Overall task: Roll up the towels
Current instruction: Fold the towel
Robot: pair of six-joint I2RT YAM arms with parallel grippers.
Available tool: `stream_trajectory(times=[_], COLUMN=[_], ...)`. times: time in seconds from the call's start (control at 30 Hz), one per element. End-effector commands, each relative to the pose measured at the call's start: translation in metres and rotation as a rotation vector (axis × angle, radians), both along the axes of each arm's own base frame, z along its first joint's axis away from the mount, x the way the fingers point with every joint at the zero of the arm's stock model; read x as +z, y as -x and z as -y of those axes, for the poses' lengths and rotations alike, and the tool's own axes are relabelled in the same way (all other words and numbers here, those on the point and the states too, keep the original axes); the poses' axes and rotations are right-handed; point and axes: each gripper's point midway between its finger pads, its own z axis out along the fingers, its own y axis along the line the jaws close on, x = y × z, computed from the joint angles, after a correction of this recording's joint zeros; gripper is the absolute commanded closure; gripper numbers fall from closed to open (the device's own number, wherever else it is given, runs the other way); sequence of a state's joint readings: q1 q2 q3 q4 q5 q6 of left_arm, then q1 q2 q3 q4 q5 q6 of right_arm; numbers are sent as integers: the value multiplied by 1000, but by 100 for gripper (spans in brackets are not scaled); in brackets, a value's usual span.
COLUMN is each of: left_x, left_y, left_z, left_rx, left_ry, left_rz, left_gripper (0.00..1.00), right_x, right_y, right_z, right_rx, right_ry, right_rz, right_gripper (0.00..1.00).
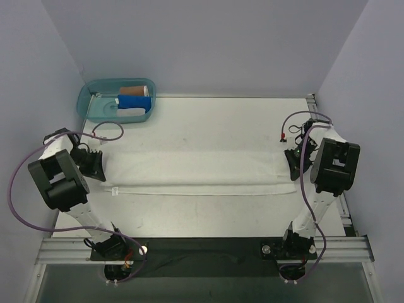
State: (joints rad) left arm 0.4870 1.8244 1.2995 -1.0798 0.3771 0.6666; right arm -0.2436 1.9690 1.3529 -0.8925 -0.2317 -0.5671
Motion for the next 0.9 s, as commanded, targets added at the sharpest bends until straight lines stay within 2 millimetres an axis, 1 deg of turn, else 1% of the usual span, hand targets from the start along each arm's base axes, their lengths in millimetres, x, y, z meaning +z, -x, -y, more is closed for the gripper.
stream_trajectory(times=[0.0, 0.07, 0.1, 0.27, 0.37, 0.47, 0.53, 0.57, 0.63, 0.67, 0.7, 0.73, 0.77, 0.8, 0.83, 0.87], left_x=[-22, -33, -36, -46, -46, -39, -29, -20, -9, 3, 9, 15, 26, 32, 38, 49], left_y=[0, 0, 0, -5, -11, -16, -16, -14, -11, -10, -8, -8, -6, -4, -4, -2], left_z=[-12, -12, -12, -15, -17, -17, -15, -9, -6, -4, -4, -4, -1, -1, 0, 3], left_rx=[-9, 5, 8, 32, 41, 33, 22, -2, -14, -27, -30, -50, -56, -61, -83, -90], left_ry=[-31, -27, -26, -32, -30, -25, -18, 10, 39, 49, 54, 56, 61, 72, 74, 87], left_rz=[-11, -29, -32, -39, -34, -9, 13, 32, 68, 103, 119, 140, 163, 181, 201, 222], left_gripper=[100, 100, 100, 100, 100, 100, 99, 87, 75, 70, 61, 57, 55, 52, 50, 49], right_x=[-9, -11, -14, -13, -13, -9, -3, 2, 9, 13, 21, 25, 30, 40, 45, 54], right_y=[8, 3, 3, -5, -8, -8, -8, -6, -3, 0, 2, 4, 5, 7, 8, 9], right_z=[17, 18, 19, 22, 23, 21, 19, 17, 15, 14, 12, 13, 13, 12, 13, 14], right_rx=[19, 6, 4, 2, 1, 5, 11, 25, 37, 50, 56, 60, 64, 78, 82, 76], right_ry=[64, 67, 67, 81, 80, 71, 62, 54, 40, 29, 27, 23, 23, 18, 14, 12], right_rz=[-45, -41, -49, -37, -32, -18, 2, 17, 37, 49, 76, 89, 103, 127, 141, 169], right_gripper=[100, 100, 100, 100, 100, 100, 100, 98, 89, 81, 78, 74, 66, 64, 62, 59])
